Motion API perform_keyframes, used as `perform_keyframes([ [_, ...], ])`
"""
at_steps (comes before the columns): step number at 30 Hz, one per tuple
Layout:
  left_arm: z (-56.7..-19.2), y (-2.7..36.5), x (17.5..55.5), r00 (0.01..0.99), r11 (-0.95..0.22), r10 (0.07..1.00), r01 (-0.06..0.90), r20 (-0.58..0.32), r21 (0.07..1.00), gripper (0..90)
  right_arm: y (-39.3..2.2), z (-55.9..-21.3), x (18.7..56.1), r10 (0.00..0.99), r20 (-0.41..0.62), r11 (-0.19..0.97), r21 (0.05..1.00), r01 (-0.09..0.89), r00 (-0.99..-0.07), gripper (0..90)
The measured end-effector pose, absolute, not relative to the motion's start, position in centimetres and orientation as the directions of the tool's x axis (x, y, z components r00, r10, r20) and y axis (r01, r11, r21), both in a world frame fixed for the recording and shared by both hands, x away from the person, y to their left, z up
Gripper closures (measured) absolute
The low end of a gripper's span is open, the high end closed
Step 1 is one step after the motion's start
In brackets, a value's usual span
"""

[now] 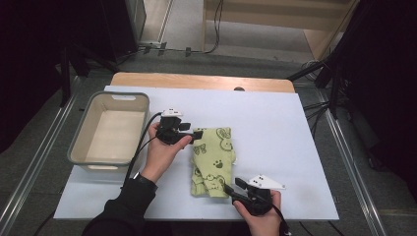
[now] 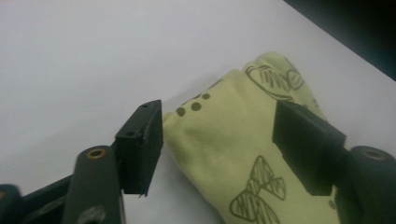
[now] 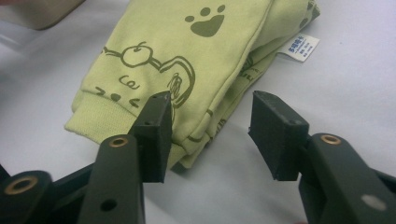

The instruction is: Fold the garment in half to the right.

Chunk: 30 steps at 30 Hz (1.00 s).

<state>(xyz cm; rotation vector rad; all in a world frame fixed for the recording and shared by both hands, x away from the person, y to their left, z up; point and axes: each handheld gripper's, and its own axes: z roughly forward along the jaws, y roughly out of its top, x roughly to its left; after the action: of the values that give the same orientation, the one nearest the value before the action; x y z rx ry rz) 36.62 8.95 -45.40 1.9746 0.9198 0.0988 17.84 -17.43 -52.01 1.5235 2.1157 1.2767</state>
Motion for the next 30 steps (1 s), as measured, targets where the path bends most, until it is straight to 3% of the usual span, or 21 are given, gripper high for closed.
perform_keyframes([
  [8, -45.0, 8.9, 35.4, 0.735, -0.284, 0.616, 0.543, -0.283, 0.79, 14.6, -17.9, -51.6, 17.8, 0.85, 0.25, 0.109, 0.777, 0.62, -0.463, 37.9],
  [22, -45.1, 9.3, 33.1, 0.748, -0.264, 0.6, 0.52, -0.283, 0.812, 9.0, -18.5, -50.1, 17.5, 0.844, 0.209, 0.128, 0.817, 0.563, -0.494, 31.6],
  [25, -45.0, 9.3, 33.0, 0.751, -0.267, 0.594, 0.521, -0.288, 0.811, 0.4, -18.6, -49.9, 17.5, 0.843, 0.206, 0.131, 0.817, 0.562, -0.496, 30.0],
  [30, -44.8, 9.2, 32.1, 0.763, -0.264, 0.583, 0.503, -0.279, 0.823, 0.2, -19.0, -49.4, 17.6, 0.835, 0.212, 0.134, 0.817, 0.561, -0.508, 21.1],
])
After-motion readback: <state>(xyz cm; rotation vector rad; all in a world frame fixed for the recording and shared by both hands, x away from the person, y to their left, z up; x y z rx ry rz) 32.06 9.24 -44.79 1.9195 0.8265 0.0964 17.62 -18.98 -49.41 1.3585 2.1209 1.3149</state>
